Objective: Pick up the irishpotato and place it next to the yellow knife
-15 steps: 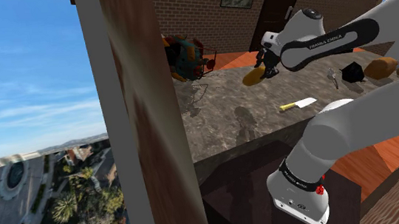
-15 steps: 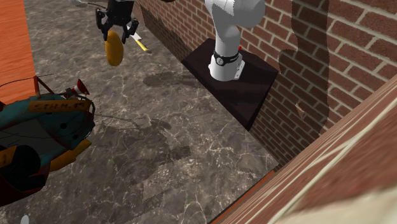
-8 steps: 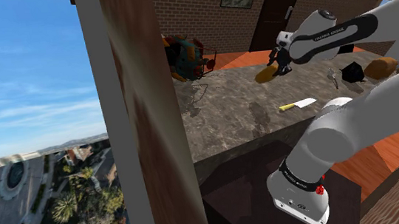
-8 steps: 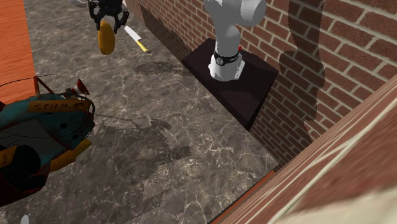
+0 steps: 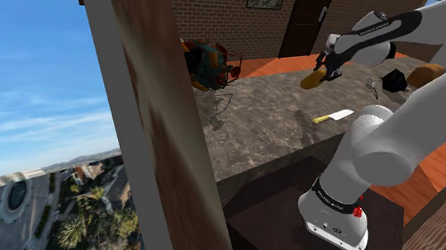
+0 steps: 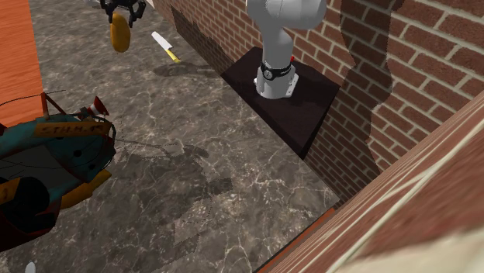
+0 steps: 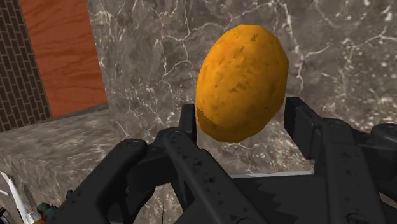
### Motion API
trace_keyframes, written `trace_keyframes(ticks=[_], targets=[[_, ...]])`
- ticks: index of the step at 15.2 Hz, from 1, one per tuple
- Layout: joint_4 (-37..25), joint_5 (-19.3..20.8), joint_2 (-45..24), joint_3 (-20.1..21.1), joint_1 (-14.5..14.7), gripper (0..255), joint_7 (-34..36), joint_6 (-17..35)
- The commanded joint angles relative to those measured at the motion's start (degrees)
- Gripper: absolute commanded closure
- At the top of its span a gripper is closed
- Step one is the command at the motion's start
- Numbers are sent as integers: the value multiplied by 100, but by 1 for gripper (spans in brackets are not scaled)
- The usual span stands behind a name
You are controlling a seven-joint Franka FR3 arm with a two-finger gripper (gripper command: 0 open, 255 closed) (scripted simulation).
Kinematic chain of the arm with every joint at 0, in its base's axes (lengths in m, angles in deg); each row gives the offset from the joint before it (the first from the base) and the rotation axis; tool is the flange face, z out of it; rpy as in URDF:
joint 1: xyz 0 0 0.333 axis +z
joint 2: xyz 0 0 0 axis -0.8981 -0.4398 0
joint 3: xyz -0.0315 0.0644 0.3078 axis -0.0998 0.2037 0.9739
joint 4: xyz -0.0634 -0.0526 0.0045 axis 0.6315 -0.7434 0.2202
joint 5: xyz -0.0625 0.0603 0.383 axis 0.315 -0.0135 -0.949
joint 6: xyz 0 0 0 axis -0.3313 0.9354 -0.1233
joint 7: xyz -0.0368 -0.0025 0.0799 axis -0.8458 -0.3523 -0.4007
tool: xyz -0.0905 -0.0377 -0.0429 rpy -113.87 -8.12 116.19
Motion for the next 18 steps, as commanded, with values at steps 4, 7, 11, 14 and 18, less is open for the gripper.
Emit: trace_keyframes(ticks=[4,7,11,14,18], targets=[[-625,-188,53,-1292,1082,255,-535,-98],[-551,-130,33,-1678,1397,255,-524,128],[-473,-22,31,-2233,1861,255,-488,425],[-431,86,50,-2672,2232,255,-439,643],[-397,265,104,-3276,2745,255,-344,926]])
